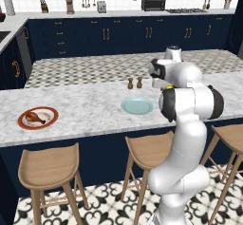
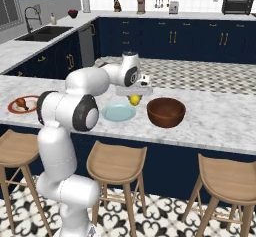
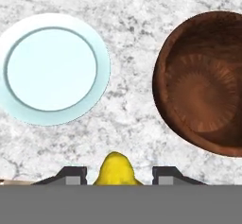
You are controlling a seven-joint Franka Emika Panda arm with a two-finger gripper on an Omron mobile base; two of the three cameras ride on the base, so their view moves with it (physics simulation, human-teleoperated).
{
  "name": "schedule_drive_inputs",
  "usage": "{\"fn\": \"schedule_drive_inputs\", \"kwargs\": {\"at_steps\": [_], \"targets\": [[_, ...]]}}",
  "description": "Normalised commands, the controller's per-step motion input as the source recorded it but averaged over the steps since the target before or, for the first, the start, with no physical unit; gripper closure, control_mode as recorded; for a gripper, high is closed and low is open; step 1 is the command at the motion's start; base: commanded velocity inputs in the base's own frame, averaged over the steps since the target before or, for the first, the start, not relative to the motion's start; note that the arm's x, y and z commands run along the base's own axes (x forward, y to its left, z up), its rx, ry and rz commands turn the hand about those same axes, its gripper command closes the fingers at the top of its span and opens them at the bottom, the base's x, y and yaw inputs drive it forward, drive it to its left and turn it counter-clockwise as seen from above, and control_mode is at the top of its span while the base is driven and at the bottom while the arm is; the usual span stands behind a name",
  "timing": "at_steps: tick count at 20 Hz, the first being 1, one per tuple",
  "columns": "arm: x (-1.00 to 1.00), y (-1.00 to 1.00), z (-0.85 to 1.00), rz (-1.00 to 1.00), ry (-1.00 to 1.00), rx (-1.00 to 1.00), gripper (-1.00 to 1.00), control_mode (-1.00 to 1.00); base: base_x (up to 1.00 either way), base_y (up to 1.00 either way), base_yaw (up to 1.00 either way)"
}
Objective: Pick the chicken drumstick and lemon from their plates and place them in the bowl. Then put the bowl in the fridge.
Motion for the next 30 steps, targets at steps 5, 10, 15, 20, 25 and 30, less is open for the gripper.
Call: {"fn": "schedule_drive_inputs", "kwargs": {"at_steps": [5, 10, 15, 20, 25, 30], "targets": [[0.17, -0.99, 0.25, 0.00, 0.05, 0.09, 1.00, -1.00, 0.00, 0.00, 0.00], [0.59, -0.54, -0.21, 0.01, 0.01, 0.04, 1.00, -1.00, 0.00, 0.00, 0.00], [0.68, -0.60, -0.33, 0.01, 0.01, 0.01, 1.00, -1.00, 0.00, 0.00, 0.00], [0.14, -0.16, -0.75, 0.00, 0.00, -0.08, 1.00, -1.00, 0.00, 0.00, 0.00], [0.14, -0.15, -0.20, 0.00, 0.02, -0.02, -1.00, -1.00, 0.00, 0.00, 0.00], [0.00, 0.00, 0.00, 0.00, 0.00, 0.00, -1.00, -1.00, 0.00, 0.00, 0.00]]}}
